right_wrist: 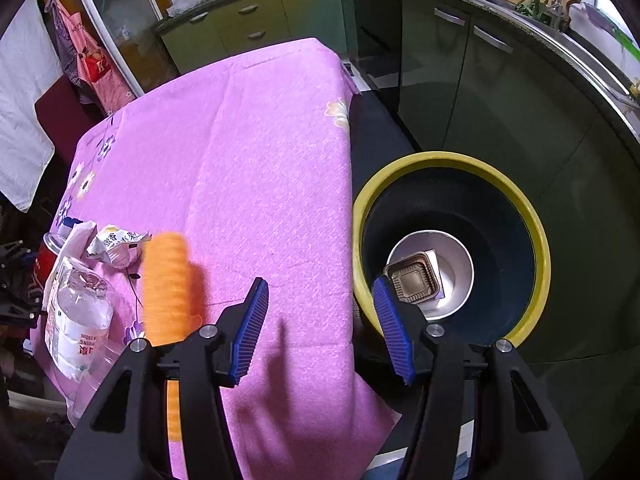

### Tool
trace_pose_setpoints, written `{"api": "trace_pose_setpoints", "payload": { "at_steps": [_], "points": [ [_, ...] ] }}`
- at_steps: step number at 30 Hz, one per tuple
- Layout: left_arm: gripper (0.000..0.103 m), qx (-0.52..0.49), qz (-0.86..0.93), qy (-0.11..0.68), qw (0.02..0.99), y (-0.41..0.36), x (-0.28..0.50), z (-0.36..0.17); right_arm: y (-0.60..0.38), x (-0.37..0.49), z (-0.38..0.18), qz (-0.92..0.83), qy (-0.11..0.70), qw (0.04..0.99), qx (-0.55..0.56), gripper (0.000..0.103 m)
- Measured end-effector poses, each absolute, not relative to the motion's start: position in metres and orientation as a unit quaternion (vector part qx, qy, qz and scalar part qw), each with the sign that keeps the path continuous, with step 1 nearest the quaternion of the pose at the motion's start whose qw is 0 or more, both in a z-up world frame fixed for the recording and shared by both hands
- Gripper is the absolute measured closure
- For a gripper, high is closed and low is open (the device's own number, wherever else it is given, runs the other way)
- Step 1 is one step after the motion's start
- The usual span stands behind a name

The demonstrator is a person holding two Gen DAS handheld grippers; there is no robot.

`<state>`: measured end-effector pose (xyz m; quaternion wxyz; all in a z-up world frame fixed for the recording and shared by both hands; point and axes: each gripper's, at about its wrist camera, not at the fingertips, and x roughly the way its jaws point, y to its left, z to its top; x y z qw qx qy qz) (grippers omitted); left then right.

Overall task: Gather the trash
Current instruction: 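Grasp the red Coca-Cola can with the left gripper, then carry the Coca-Cola can over the bin and drop it with the left gripper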

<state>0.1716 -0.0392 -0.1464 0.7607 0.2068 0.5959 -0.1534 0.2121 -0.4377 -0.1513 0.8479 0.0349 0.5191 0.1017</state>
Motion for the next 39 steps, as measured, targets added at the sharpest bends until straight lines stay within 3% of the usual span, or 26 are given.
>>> {"api": "trace_pose_setpoints", "payload": {
  "at_steps": [27,39],
  "points": [
    [0.034,0.198,-0.161,0.549,0.796,-0.041,0.153,-0.098,-0.433,0.21,-0.151,0.111,0.521,0.846,0.031,0.048],
    [0.034,0.215,-0.249,0.513,0.793,-0.111,0.156,-0.042,-0.457,0.197,-0.141,0.095,0.505,0.857,0.048,0.048]
  ]
}}
